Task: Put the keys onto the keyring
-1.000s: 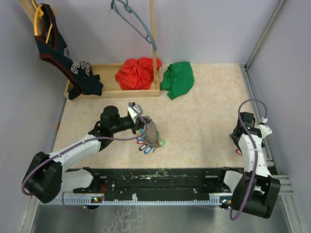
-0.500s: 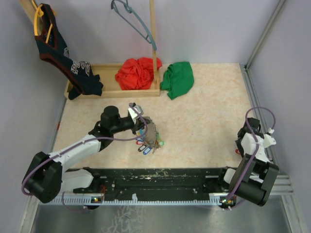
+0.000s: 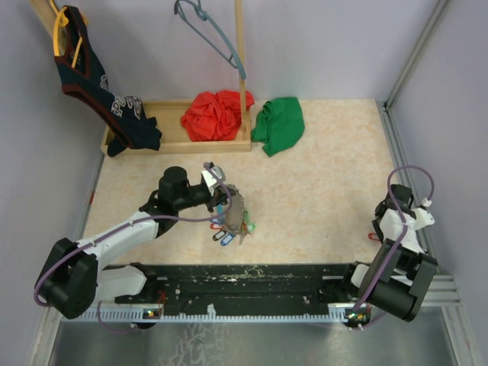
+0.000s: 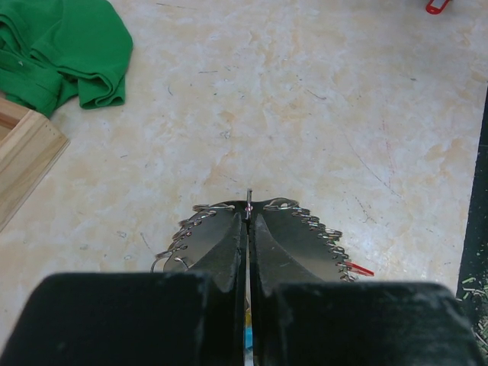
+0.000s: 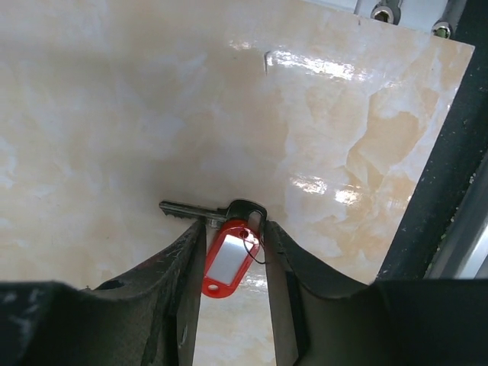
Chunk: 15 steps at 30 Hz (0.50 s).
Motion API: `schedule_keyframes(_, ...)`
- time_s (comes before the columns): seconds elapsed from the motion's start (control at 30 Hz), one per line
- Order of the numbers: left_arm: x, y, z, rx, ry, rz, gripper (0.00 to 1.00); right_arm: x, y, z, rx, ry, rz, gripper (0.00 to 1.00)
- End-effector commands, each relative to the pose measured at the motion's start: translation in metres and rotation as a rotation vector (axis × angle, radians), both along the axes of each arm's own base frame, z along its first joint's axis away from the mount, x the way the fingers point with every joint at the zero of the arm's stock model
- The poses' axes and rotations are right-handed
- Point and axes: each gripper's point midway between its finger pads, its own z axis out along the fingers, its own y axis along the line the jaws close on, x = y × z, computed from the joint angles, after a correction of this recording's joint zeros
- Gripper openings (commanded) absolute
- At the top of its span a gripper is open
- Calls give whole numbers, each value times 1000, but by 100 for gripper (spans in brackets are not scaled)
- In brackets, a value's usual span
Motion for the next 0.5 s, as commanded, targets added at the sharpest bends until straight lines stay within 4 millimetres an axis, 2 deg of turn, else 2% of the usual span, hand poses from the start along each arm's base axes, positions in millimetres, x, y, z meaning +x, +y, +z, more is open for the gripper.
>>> schedule_keyframes(0.0,3,-5,16,-18,-40,-15,0,10,23,-5,113,-47,101,34)
schedule_keyframes(0.27,3,-5,15,-12,-38,-14,0,54,69,10,128,-84,345,33)
schedule_keyframes(0.47,2,-6,15,-12,-39,-24,0,88,123,16,152,-63,617,33)
